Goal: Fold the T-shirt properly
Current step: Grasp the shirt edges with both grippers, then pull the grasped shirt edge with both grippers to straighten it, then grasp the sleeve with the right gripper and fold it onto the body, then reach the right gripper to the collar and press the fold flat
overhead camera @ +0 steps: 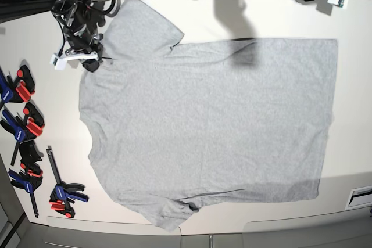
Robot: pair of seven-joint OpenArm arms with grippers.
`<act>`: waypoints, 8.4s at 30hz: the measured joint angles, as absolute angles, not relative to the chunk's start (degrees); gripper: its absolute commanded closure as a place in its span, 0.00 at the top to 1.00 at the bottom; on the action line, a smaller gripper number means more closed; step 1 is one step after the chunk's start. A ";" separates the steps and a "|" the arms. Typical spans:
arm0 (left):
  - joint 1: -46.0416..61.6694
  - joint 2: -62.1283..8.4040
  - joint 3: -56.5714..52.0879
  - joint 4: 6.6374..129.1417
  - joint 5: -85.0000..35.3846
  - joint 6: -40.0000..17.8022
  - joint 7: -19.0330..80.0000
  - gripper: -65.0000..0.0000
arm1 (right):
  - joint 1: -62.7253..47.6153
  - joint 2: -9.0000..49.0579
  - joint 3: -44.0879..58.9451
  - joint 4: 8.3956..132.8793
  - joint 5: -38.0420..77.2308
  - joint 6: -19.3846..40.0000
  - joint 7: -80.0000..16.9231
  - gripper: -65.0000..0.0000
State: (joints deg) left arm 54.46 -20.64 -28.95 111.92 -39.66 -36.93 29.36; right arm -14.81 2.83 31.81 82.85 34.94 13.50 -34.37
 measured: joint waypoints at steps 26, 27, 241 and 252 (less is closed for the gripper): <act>26.81 -26.30 -28.93 88.97 -41.65 -22.04 40.38 0.37 | -14.74 2.85 31.59 82.98 35.66 14.17 -37.15 0.00; 25.58 -27.14 -29.10 86.70 -43.05 -22.06 41.04 0.37 | -14.74 2.81 31.59 83.00 35.70 14.17 -37.19 0.00; 16.97 -40.82 -41.04 73.23 -47.72 -33.04 37.26 0.41 | -25.69 -7.14 42.68 97.58 49.80 26.26 -53.60 0.45; 16.97 -40.80 -41.04 73.23 -47.72 -33.04 37.30 0.41 | -25.12 -7.14 23.88 98.32 37.45 17.89 -47.57 0.45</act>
